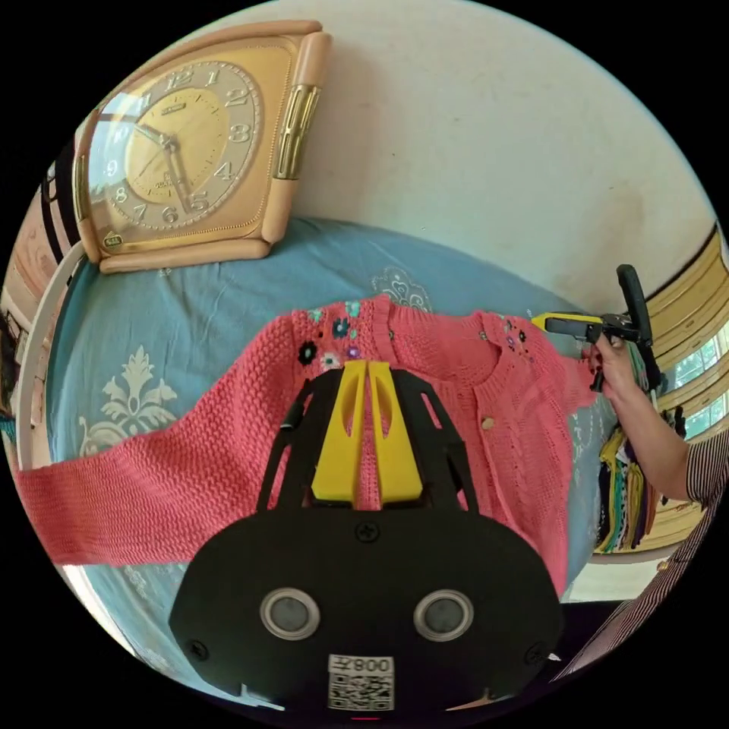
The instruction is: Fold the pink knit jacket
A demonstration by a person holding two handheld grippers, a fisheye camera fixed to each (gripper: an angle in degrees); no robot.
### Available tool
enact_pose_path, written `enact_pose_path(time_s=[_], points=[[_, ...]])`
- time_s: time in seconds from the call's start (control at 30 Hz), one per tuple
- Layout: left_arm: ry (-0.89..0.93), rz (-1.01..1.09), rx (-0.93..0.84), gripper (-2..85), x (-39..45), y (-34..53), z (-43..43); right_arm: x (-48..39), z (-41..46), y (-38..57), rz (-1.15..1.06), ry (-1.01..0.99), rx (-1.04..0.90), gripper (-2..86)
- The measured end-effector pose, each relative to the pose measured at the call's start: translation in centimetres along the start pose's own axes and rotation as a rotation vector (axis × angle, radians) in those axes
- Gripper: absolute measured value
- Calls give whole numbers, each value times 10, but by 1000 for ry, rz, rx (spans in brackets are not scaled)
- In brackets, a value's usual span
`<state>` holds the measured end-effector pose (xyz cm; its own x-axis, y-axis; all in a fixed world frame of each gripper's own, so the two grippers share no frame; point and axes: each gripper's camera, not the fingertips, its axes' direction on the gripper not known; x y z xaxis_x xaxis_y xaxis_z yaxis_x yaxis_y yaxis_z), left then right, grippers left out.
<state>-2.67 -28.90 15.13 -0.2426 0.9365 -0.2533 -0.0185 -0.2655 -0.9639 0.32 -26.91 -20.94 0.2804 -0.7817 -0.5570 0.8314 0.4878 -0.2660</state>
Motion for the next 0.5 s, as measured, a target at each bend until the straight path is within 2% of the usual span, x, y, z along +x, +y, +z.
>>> enact_pose_path(time_s=[0.1, 0.17, 0.27, 0.37, 0.5], points=[[140, -42, -58, 38, 22, 67, -23, -48, 9, 3, -124, -154, -11, 61], [202, -77, -165, 54, 52, 127, -36, -86, 46, -4, -221, -318, -154, 74], [220, -152, -299, 64, 83, 188, -50, -110, 85, -14, -238, -326, -241, 77], [211, -224, -376, 68, 99, 225, -59, -111, 95, -22, -190, -374, -222, 78], [204, -243, -413, 71, 118, 246, -64, -107, 105, -27, -150, -354, -240, 73]])
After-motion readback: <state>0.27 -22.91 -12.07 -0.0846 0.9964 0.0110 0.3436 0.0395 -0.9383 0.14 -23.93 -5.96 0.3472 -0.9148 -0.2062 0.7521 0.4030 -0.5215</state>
